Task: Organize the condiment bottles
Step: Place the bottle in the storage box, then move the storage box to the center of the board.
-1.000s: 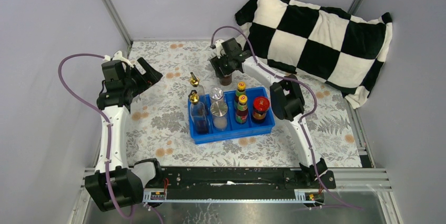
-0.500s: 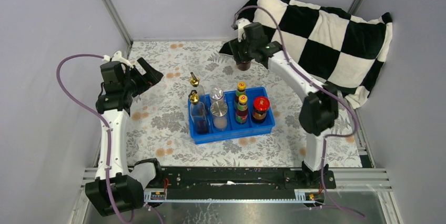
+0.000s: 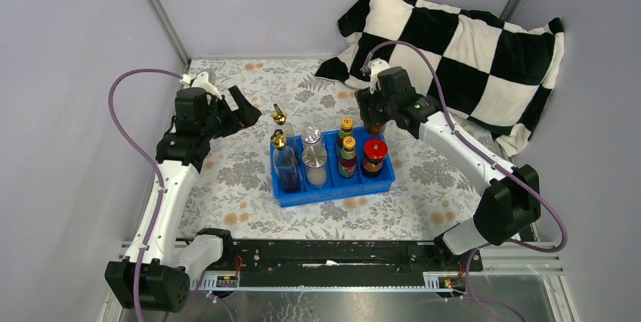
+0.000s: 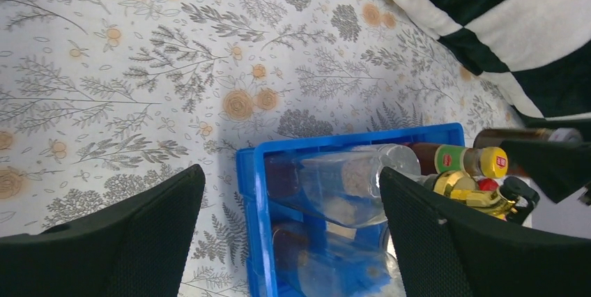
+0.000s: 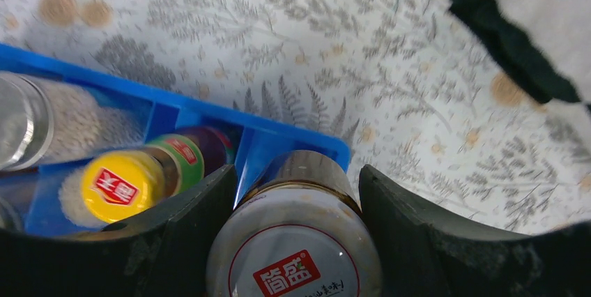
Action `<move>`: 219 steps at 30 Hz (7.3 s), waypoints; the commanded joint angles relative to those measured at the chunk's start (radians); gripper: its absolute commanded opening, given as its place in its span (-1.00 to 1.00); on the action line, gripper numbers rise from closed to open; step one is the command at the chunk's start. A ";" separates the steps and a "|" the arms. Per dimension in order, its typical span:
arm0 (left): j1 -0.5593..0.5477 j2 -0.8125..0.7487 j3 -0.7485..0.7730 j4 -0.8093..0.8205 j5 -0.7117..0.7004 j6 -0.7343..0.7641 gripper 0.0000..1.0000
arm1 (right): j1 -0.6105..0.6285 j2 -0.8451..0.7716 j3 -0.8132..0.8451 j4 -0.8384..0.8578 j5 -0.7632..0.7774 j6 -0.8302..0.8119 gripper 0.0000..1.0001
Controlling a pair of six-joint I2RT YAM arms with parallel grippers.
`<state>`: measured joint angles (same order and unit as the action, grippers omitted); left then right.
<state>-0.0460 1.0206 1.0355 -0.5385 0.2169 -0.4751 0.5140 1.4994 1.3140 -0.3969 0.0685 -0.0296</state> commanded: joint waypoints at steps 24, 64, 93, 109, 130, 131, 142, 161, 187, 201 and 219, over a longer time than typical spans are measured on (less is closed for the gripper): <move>-0.008 -0.071 0.005 -0.042 -0.085 0.007 0.98 | -0.001 0.147 -0.152 0.270 -0.102 0.104 0.02; -0.008 -0.067 -0.019 -0.016 -0.071 -0.001 0.97 | -0.001 0.244 -0.072 0.263 -0.074 0.112 0.49; -0.036 -0.075 -0.237 0.028 -0.144 -0.049 0.72 | -0.069 -0.195 -0.521 0.207 0.075 0.342 0.34; -0.332 0.021 -0.319 0.118 -0.384 -0.214 0.76 | -0.070 -0.150 -0.542 0.267 0.038 0.306 -0.12; -0.345 0.014 -0.427 0.163 -0.476 -0.326 0.81 | -0.070 -0.105 -0.541 0.278 0.071 0.313 -0.96; -0.344 0.022 -0.423 0.158 -0.475 -0.326 0.81 | -0.069 -0.100 -0.542 0.281 0.070 0.314 -0.96; -0.345 0.134 -0.415 0.147 -0.462 -0.375 -0.27 | -0.076 -0.061 -0.572 0.332 0.071 0.371 -1.00; -0.272 0.257 -0.352 0.259 -0.475 -0.355 -0.51 | -0.095 -0.011 -0.625 0.471 0.064 0.506 -1.00; -0.205 0.699 0.026 0.347 -0.411 -0.263 -0.56 | -0.094 0.078 -0.599 0.565 0.153 0.634 -1.00; -0.162 0.552 0.027 0.179 -0.459 -0.225 0.16 | -0.095 0.021 -0.592 0.521 0.154 0.603 -0.50; -0.150 0.273 -0.009 0.061 -0.474 -0.244 0.18 | -0.094 -0.241 -0.540 0.321 0.246 0.544 -0.08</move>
<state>-0.1982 1.3659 1.0397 -0.4282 -0.2264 -0.7086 0.4278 1.2903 0.7261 -0.0105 0.2684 0.5354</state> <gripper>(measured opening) 0.590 0.453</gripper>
